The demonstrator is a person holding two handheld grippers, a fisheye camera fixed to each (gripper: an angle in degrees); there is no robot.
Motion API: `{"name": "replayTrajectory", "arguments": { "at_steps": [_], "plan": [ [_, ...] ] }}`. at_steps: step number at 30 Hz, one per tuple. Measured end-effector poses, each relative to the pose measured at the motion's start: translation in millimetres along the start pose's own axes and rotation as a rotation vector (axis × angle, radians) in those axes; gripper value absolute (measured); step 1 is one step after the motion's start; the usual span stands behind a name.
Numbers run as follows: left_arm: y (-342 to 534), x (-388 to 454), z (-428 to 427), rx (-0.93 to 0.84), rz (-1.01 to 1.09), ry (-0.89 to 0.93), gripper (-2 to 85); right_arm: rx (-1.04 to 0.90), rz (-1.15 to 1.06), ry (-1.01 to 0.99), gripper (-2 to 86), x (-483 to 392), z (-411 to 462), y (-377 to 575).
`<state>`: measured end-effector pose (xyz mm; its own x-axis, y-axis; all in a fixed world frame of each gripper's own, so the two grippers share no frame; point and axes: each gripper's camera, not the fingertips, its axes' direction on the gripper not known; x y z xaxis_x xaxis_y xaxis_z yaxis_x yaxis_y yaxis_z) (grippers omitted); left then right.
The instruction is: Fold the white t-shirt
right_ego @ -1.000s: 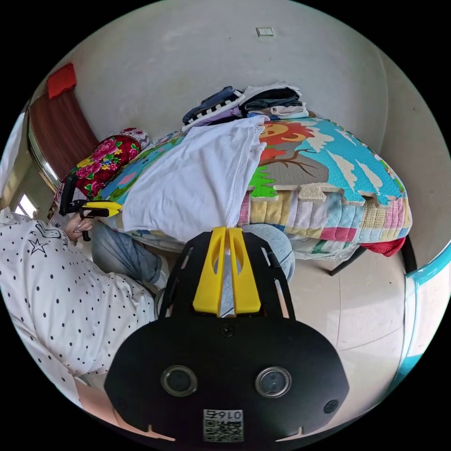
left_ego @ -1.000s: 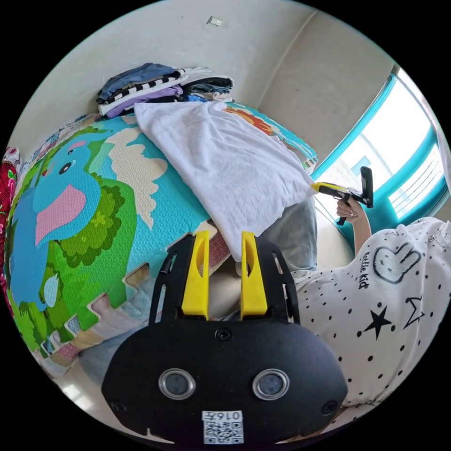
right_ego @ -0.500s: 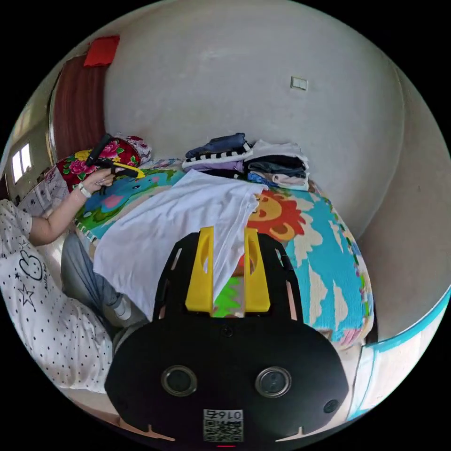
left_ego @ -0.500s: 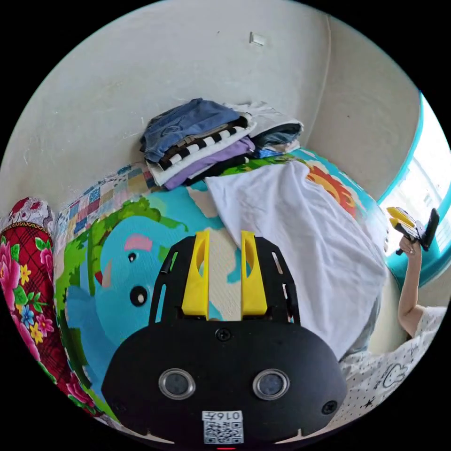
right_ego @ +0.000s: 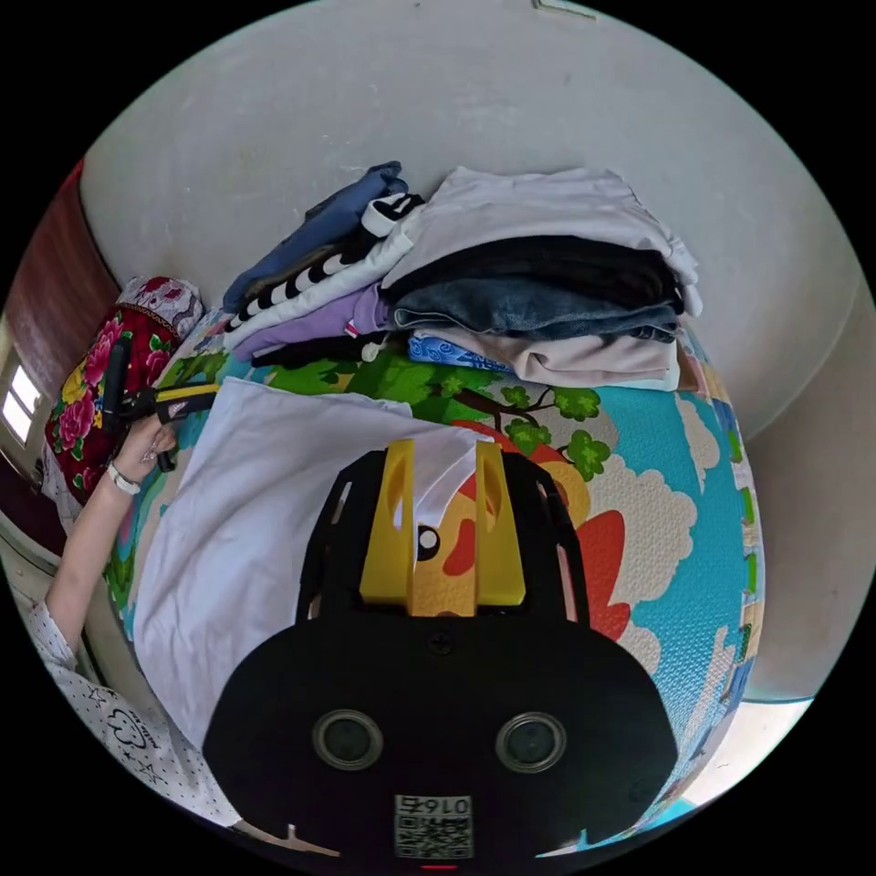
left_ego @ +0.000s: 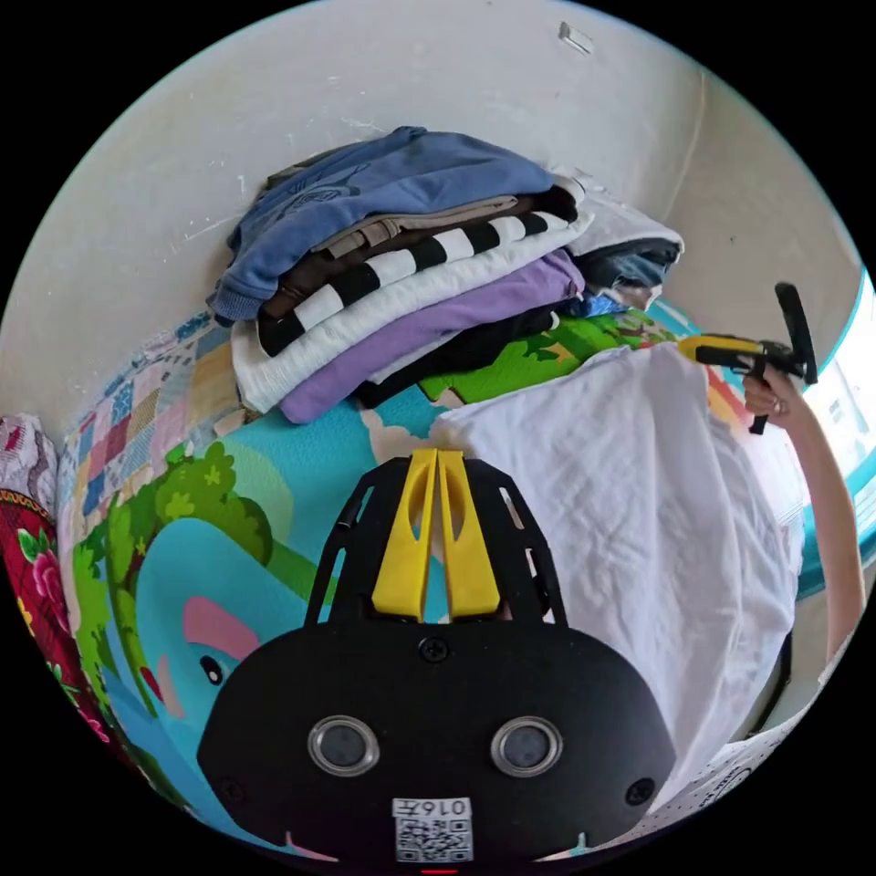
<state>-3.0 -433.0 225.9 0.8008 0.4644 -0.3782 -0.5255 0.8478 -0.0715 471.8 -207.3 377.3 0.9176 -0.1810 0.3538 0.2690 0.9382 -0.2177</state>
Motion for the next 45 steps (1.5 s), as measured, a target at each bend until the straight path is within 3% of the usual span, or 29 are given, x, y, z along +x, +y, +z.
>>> {"name": "replayTrajectory", "arguments": {
  "at_steps": [3, 5, 7, 11, 15, 19, 21, 27, 31, 38, 42, 45],
  "plan": [
    [-3.4, -25.8, -17.7, 0.045, -0.03, -0.016, -0.7, -0.037, -0.011, 0.088, 2.6, -2.8, 22.8, -31.0],
    [-8.9, -43.3, -22.7, 0.027, -0.053, 0.09, -0.5, -0.038, -0.029, 0.094, 1.3, -6.3, 31.4, -53.8],
    [-16.8, -56.6, -25.6, 0.006, -0.073, 0.196, 0.1, -0.019, -0.041, 0.098, 0.8, -7.8, 32.7, -66.8],
    [-38.6, -62.7, -29.2, 0.015, -0.081, 0.25, 7.3, 0.027, -0.039, 0.113, 0.9, 0.0, 28.3, -83.6],
    [-59.6, -54.9, -21.9, 0.015, -0.098, 0.288, 8.8, 0.017, -0.016, 0.068, 2.6, 15.5, 28.1, -91.5],
    [-64.6, -43.9, -30.0, 0.077, -0.089, 0.228, 3.4, -0.071, -0.043, -0.081, 8.6, 24.8, 45.4, -103.2],
    [-69.1, -37.4, -39.3, 0.087, -0.058, 0.177, 0.0, -0.089, -0.042, -0.064, 8.6, 24.6, 56.1, -109.6],
    [-77.3, -60.3, -65.6, 0.093, -0.068, 0.17, -0.9, 0.033, -0.11, -0.02, 1.3, 4.7, 60.5, -142.4],
    [-75.7, -77.8, -70.8, 0.078, -0.123, 0.147, -0.8, 0.08, -0.145, -0.021, 0.5, -12.8, 64.5, -175.1],
    [-69.8, -97.8, -69.3, -0.036, -0.221, 0.14, 3.5, -0.056, -0.12, 0.112, 1.9, -43.9, 108.9, -202.7],
    [-77.9, -96.8, -107.4, -0.006, -0.202, 0.014, 7.6, 0.027, -0.146, 0.141, 5.3, -38.5, 73.5, -179.8],
    [-100.4, -63.6, -131.4, 0.061, -0.092, 0.044, 7.8, 0.044, -0.232, 0.065, 7.1, -36.8, 29.6, -133.4]
  ]
}}
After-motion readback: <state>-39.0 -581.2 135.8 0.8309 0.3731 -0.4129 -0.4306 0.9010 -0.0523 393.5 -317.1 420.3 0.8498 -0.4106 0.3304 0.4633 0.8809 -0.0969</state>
